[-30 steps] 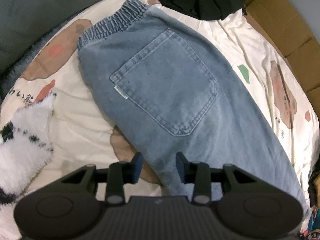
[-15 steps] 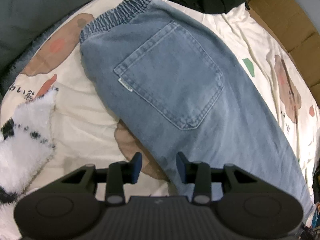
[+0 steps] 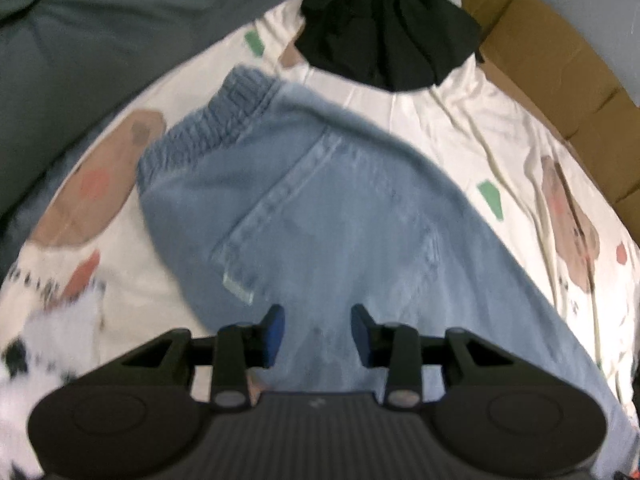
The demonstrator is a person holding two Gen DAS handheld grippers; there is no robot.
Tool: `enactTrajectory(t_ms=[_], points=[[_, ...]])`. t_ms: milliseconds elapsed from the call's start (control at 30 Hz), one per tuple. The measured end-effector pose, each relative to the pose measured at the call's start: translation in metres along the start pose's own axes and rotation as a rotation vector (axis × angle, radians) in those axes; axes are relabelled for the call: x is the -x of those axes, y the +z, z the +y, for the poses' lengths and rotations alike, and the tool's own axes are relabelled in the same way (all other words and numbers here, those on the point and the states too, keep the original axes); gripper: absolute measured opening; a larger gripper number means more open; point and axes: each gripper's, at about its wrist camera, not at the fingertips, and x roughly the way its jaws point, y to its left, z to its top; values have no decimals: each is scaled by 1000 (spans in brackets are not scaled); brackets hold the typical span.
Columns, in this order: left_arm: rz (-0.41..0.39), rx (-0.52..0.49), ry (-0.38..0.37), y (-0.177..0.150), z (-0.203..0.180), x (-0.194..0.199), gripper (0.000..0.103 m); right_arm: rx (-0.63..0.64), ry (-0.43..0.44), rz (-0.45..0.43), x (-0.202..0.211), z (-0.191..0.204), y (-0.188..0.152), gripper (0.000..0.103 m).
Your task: Fold clothes
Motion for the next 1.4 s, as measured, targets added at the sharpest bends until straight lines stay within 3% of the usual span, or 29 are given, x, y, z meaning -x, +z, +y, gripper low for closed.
enactTrajectory(t_ms=[400,500,800,933,1000,1200,1400], points=[[-163,-77,7,70,4,-32,33,1,-98,-13,26,36,15,10],[-145,-103,6,85,7,-49,27,53,-140,5,32,57,22,10],[-124,-156,3,119,-4,-96,24,121,-159,22,67,120,54,9],[-102,-170,-10,126,-11,-113,12,180,-203,67,76,147,67,9],[-91,-161,-15,130,-13,-119,11,214,-225,102,75,161,71,9],[-54,-147,-7,135,-17,-110,9,360,-301,185,73,210,84,9],[-71,-167,-92,114,-13,-68,16,393,-306,150,89,252,92,9]])
